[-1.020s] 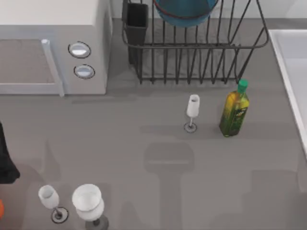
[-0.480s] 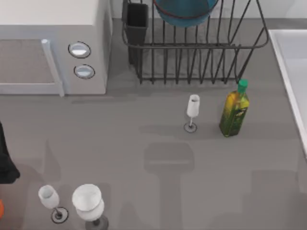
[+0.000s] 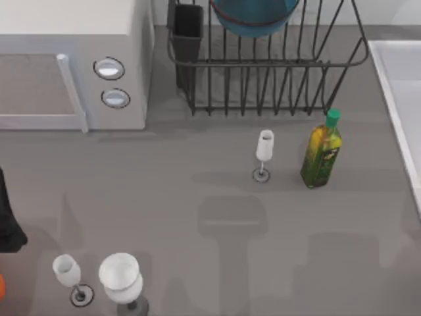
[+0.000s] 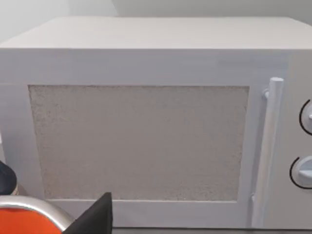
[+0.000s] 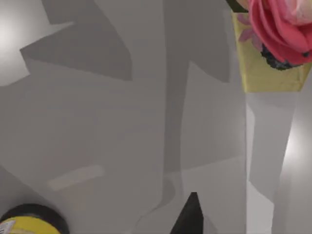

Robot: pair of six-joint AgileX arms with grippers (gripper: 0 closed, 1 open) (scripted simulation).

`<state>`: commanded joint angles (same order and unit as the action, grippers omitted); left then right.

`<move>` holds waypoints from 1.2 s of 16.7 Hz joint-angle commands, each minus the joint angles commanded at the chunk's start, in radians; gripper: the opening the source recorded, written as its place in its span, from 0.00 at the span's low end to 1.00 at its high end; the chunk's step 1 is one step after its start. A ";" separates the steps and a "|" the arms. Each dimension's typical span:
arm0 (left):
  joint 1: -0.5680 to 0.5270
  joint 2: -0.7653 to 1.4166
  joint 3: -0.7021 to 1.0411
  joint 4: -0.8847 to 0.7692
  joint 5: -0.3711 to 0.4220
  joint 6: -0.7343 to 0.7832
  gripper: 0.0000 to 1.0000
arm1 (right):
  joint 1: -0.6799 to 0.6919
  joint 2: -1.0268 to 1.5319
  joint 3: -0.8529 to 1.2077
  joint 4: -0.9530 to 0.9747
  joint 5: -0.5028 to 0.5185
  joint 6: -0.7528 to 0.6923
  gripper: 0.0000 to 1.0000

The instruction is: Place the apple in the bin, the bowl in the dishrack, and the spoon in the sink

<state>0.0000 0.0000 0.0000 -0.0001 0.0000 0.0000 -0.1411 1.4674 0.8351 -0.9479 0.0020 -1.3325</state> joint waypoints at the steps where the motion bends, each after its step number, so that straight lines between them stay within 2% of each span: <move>1: 0.000 0.000 0.000 0.000 0.000 0.000 1.00 | -0.001 -0.018 0.027 -0.050 0.001 0.000 0.00; 5: 0.000 0.000 0.000 0.000 0.000 0.000 1.00 | -0.002 -0.079 0.115 -0.189 0.001 0.001 0.00; 13: 0.000 0.000 0.000 0.000 0.000 0.000 1.00 | -0.001 -0.051 0.154 -0.213 0.001 0.001 0.00; 16: 0.000 0.000 0.000 0.000 0.000 0.000 1.00 | -0.002 0.061 0.281 -0.265 0.002 -0.009 0.00; 20: 0.000 0.000 0.000 0.000 0.000 0.000 1.00 | -0.004 0.306 0.599 -0.372 0.005 -0.024 0.00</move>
<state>0.0000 0.0000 0.0000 -0.0001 0.0000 0.0000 -0.1451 1.7738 1.4337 -1.3201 0.0067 -1.3560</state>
